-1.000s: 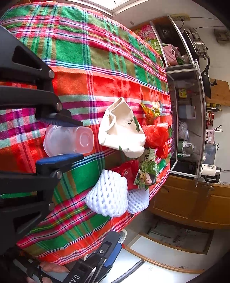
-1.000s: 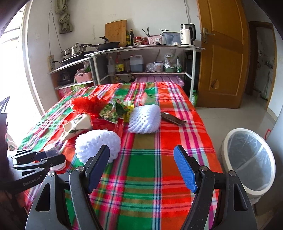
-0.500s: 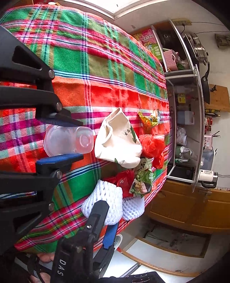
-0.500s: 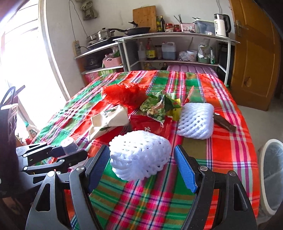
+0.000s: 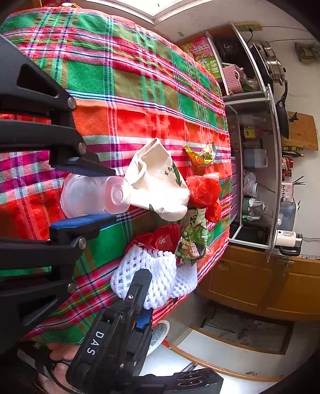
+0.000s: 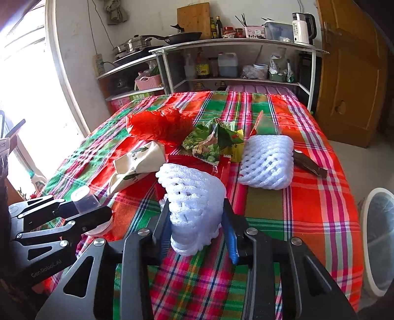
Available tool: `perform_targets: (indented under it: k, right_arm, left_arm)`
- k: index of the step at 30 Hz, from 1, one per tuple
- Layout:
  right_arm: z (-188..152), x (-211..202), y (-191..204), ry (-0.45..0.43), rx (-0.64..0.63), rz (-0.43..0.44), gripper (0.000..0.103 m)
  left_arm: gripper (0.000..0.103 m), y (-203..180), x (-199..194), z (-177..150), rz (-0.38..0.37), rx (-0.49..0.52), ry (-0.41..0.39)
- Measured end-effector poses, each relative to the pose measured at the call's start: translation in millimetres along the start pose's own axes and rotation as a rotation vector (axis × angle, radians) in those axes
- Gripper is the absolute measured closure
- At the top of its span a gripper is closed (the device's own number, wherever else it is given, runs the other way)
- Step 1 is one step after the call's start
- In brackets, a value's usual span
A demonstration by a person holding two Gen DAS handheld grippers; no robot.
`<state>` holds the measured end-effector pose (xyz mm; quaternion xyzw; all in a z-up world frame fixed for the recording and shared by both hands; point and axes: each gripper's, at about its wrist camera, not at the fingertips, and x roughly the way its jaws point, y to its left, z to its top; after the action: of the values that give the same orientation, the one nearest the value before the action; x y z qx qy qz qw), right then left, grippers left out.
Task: Collect trash
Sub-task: 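Grasp the white foam fruit net with the right tool, then drop the foam net into the bin with the right tool while the left drops the cup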
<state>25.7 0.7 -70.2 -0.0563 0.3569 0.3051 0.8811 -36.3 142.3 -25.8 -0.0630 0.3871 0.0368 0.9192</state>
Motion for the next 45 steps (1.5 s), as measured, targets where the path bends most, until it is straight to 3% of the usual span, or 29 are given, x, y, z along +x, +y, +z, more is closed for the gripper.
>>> perform_targets:
  k: [4,15,30,45]
  right_arm:
    - [-0.3,-10.5,-0.5,-0.040,-0.015,0.001,0.078]
    - [-7.4,-52.7,-22.8,-0.131,0.026,-0.043,0.080]
    - [-13.1,-115.4,-93.2,-0.243,0.166,-0.230,0.080]
    - [-38.9,-173.6,-174.1,-0.283,0.305,-0.449,0.080]
  left_arm:
    - [0.073,-8.3,-2.4,3.7,-0.011,0.013,-0.009]
    - [0.073,-47.1,-6.7,21.9,-0.068,0.095,-0.043]
    - [0.073,-128.4,1.8,56.4,-0.163,0.231,-0.079]
    - [0.072,-226.4,15.4,84.9,-0.309,0.342,-0.087]
